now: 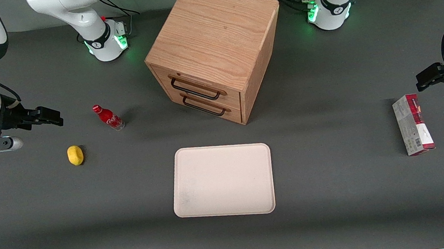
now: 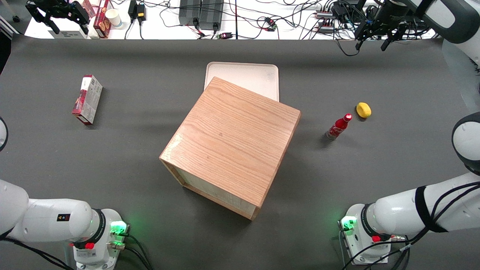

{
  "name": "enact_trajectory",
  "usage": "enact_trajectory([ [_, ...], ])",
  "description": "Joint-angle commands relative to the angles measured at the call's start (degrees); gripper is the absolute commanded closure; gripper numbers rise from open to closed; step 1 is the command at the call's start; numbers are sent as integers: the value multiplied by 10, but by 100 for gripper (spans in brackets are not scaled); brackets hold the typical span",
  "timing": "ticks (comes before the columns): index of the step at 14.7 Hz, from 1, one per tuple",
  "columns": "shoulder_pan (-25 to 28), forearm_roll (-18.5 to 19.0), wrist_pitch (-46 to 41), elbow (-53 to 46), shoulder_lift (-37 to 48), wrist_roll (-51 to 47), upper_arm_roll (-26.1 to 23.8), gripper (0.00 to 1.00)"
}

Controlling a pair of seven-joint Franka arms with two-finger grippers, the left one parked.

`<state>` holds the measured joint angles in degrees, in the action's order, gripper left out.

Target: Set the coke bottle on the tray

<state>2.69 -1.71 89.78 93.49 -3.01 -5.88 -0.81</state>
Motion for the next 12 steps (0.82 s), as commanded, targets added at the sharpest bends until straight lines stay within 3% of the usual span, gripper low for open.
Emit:
enact_trajectory([
  [1, 2, 2, -22, -24, -10, -6, 4, 0],
  [12, 7, 6, -31, -19, -8, -8, 5, 0],
])
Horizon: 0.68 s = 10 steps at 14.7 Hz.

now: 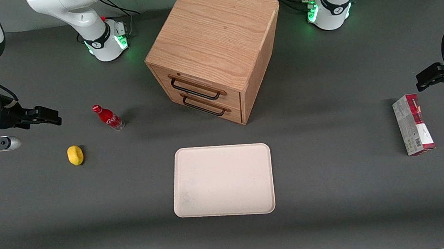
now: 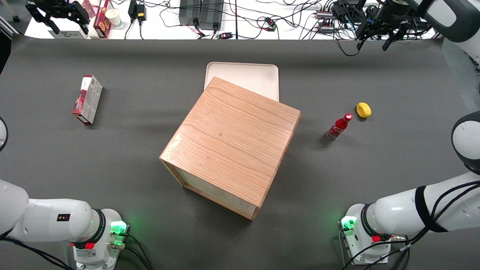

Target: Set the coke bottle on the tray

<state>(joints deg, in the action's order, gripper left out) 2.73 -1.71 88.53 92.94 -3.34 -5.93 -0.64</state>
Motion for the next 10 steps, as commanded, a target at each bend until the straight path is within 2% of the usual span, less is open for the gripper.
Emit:
enact_trajectory([
  [1, 7, 6, -22, -13, -4, -11, 3, 0],
  [4, 7, 8, -34, 11, 22, -9, 4, 0],
  [10, 22, 8, -2, 254, 239, -13, -2, 0],
])
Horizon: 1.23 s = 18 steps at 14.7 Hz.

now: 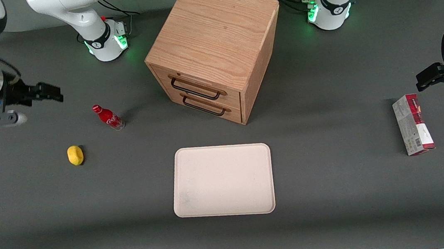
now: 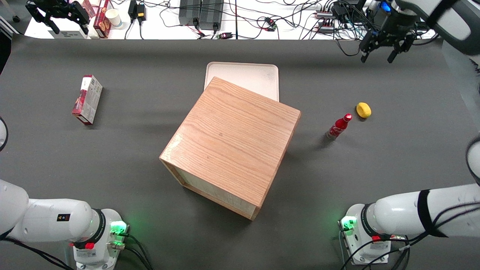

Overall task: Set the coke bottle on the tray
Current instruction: 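Move the open right gripper over the red Coca-Cola bottle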

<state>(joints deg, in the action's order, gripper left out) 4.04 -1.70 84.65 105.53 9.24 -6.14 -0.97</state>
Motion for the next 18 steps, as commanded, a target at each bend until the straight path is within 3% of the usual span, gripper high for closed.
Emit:
enact_trajectory([
  [1, 10, 7, 55, 161, 140, -11, 1, 0],
  [8, 10, 7, 114, 252, 177, -12, 0, 0],
  [14, 24, 7, 306, 387, 153, -12, 0, 0],
  [18, 25, 7, 383, 405, 100, -11, 0, 0],
])
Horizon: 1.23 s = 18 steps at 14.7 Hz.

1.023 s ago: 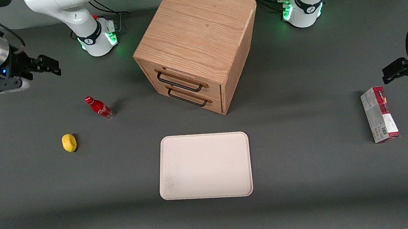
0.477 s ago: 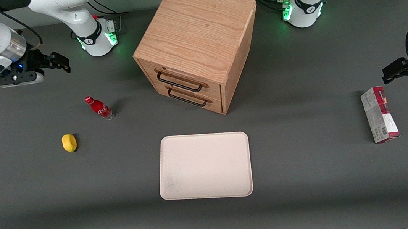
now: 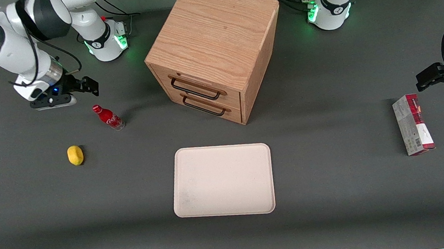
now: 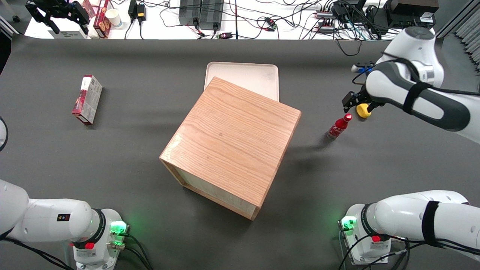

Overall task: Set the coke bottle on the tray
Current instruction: 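Move the open right gripper over the red Coca-Cola bottle, then lower the right gripper and close it around the bottle's cap end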

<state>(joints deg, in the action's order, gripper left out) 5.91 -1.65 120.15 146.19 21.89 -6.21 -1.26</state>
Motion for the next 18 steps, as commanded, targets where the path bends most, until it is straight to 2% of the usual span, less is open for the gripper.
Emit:
enact_trajectory([
  [1, 6, 7, 46, 1, -40, -11, 3, 0],
  [6, 7, 7, 111, 22, -75, -10, 3, 0],
  [18, 6, 8, 123, 30, -81, -6, 3, 1],
])
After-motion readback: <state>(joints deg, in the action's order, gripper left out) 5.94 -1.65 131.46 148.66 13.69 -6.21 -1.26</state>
